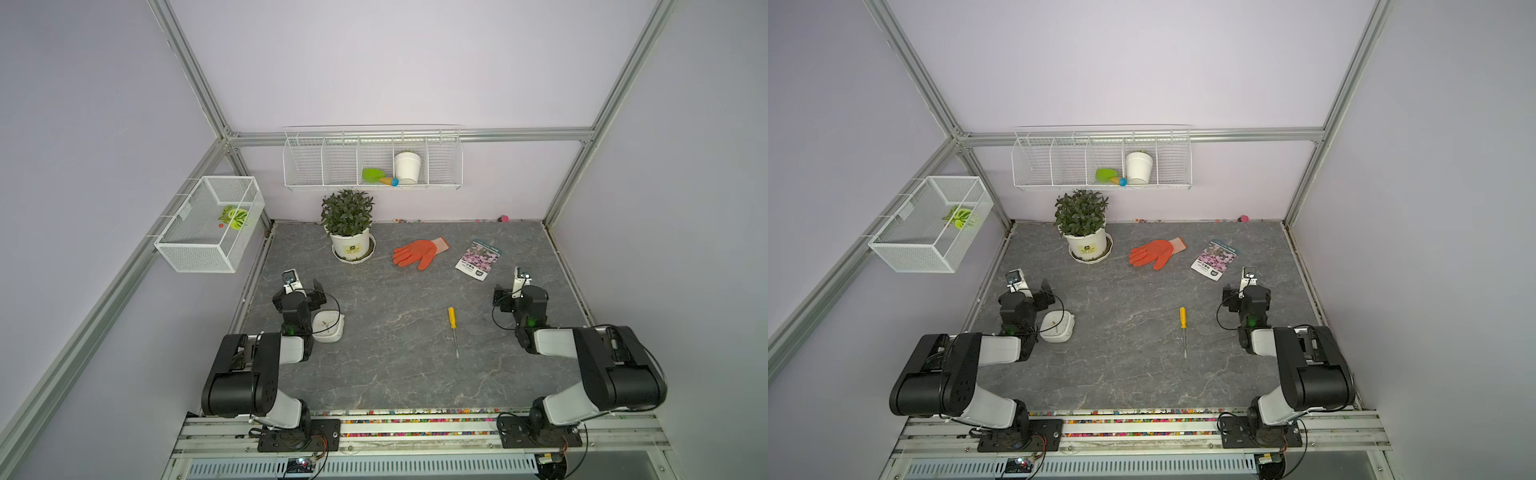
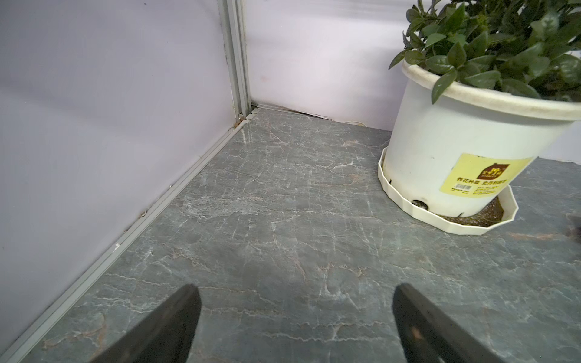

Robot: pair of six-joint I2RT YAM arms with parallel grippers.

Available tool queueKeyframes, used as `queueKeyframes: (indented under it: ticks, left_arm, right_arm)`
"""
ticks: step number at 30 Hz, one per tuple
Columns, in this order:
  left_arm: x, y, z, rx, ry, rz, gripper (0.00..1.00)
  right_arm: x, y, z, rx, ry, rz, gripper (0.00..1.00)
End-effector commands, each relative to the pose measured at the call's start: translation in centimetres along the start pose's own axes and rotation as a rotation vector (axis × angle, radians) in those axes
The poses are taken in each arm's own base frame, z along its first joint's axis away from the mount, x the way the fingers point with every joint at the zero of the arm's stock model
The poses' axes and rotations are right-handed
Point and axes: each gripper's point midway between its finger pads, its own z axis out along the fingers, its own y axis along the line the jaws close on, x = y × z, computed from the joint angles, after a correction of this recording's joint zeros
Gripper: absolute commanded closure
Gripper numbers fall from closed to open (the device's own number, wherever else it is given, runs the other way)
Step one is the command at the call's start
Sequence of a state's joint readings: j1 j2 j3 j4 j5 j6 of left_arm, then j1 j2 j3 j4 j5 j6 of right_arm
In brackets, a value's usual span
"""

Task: Remove the battery from the alarm
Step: Adjust the alarm at the center of the board.

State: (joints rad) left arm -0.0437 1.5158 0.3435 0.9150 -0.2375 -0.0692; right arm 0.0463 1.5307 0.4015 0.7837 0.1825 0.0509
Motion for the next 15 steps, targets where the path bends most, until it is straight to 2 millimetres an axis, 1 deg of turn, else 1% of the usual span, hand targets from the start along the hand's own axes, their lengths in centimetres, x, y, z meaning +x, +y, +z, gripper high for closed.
queueKeyframes:
  ticks: [1,12,14,15]
  left_arm:
    - [-0.8,0.0,0.3,0.004,-0.021,-0.002,0.00]
    - [-0.9,0.0,0.3,0.007,-0.020,-0.002,0.00]
    - [-1.1,0.1,0.2,0.000,-0.030,-0.002,0.00]
    - [-1.7,0.3,0.0,-0.010,-0.047,-0.008,0.00]
  right_arm:
    - [-0.9,0.2,0.0,-0.008,-0.024,-0.007,0.02]
    - [-1.0,0.2,-0.1,-0.008,-0.028,-0.006,0.02]
    - [-1.4,-0.2,-0.5,0.011,-0.054,0.007,0.02]
    - [-2.0,-0.5,-0.8,0.022,-0.081,0.012,0.02]
